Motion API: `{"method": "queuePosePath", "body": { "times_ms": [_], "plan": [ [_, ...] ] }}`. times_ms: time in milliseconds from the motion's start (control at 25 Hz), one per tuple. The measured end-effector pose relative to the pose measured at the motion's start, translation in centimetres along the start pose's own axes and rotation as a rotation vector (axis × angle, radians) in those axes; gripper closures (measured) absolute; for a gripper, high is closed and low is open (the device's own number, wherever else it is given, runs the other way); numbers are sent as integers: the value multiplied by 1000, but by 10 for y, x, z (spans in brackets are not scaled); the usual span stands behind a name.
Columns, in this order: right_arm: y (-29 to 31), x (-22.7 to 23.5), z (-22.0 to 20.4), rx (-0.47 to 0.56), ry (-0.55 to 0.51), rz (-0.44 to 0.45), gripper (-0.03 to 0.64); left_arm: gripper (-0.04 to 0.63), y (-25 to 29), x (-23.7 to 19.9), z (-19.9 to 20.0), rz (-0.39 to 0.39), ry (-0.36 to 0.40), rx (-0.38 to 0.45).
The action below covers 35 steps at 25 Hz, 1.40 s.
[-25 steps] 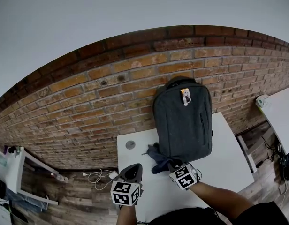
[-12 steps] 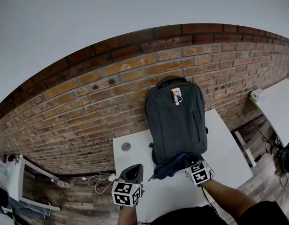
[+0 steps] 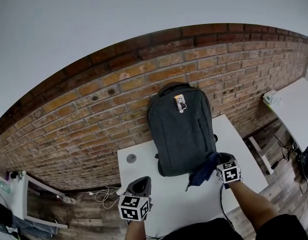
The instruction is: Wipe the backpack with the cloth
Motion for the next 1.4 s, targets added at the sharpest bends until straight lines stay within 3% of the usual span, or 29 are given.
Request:
{"method": "queuePosePath", "body": {
  "times_ms": [120, 440, 600, 840, 1120, 1400],
  "plan": [
    [-18, 21, 11, 65, 57, 3, 588, 607, 0, 10, 4, -1, -6, 11],
    [-113, 27, 54, 326, 5, 53, 588, 607, -6, 44, 19, 15, -13, 63],
    [-180, 34, 70, 486, 25, 79, 588, 607, -18, 59, 26, 55, -13, 110],
    [-268, 55, 66, 626, -1, 192, 588, 607, -51, 109, 27, 140, -13, 196],
    [-329, 65, 39, 665, -52, 295, 588, 607, -75, 181, -8, 167, -25, 181],
    [-357, 67, 10, 662, -109, 294, 588, 607, -90, 224, -24, 138, -26, 169]
  ]
}}
Point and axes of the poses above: the fingertips, and each gripper's own axes: y forward along the fingers, x to its right, z out of its top, the point moved 3 cm from there along -y, backward along the fingers, and after that the axes turned 12 degrees about -x, right-handed, at the moved point
